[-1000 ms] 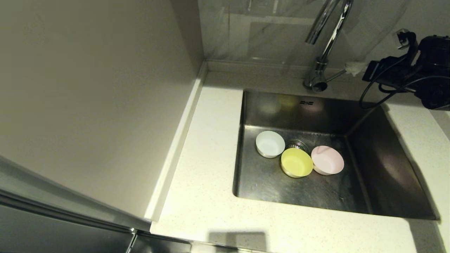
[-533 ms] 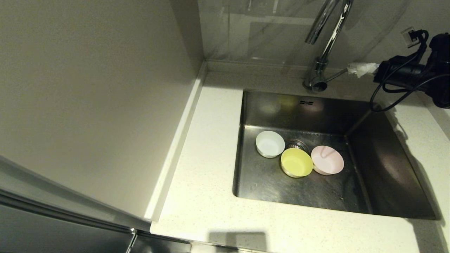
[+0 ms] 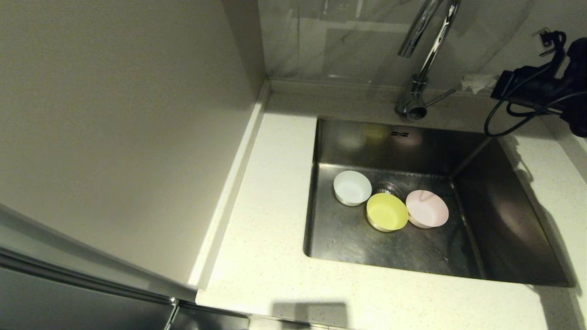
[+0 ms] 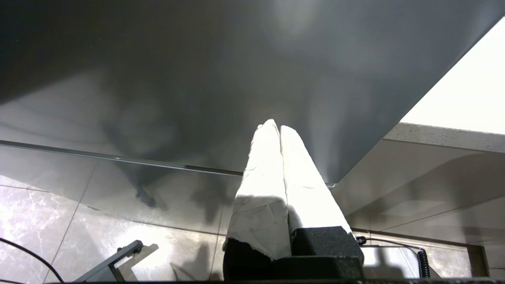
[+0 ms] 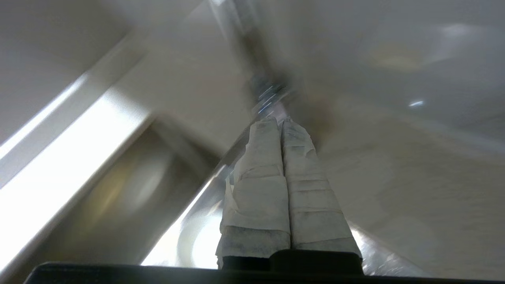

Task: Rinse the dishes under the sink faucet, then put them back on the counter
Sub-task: Turn on the faucet

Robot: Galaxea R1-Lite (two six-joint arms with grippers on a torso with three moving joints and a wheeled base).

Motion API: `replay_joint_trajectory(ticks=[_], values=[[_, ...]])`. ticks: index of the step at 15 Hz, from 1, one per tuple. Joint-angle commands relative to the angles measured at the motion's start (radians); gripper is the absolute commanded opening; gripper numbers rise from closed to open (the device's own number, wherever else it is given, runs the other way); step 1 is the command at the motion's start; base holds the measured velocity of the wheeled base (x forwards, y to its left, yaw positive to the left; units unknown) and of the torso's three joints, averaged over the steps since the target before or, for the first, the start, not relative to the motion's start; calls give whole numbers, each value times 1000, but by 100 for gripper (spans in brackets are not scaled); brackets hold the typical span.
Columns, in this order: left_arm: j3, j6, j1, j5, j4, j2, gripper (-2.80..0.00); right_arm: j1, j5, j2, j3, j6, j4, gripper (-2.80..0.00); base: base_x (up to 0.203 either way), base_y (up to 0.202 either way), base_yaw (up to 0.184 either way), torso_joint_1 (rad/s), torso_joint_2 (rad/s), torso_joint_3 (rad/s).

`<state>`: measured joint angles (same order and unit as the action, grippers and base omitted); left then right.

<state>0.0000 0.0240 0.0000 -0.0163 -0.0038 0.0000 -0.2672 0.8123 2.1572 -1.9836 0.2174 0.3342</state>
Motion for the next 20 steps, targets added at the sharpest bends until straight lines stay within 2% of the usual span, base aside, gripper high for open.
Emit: replay_joint_trajectory(ticks=[1,3,9,13,16,20], values=[[0,1,0,-1,-1,-2,-280,6,-87,11,-4,36,44,-280,0,0,0,0,0,0],[0,1,0,-1,-1,-2,-280,31,-151,30,-4,36,61,-280,0,0,0,0,0,0],[0,1,0,-1,-1,-2,-280,71,-156,49,-1,33,58,-280,0,0,0,0,0,0],[0,1,0,-1,-1,-2,-280,68,-150,59,5,-41,43,-280,0,0,0,0,0,0],[0,1,0,-1,-1,-2,-280,54,-100,63,5,-107,-11,-280,0,0,0,0,0,0],[0,1,0,-1,-1,-2,-280,5,89,51,5,-118,-67,-280,0,0,0,0,0,0]])
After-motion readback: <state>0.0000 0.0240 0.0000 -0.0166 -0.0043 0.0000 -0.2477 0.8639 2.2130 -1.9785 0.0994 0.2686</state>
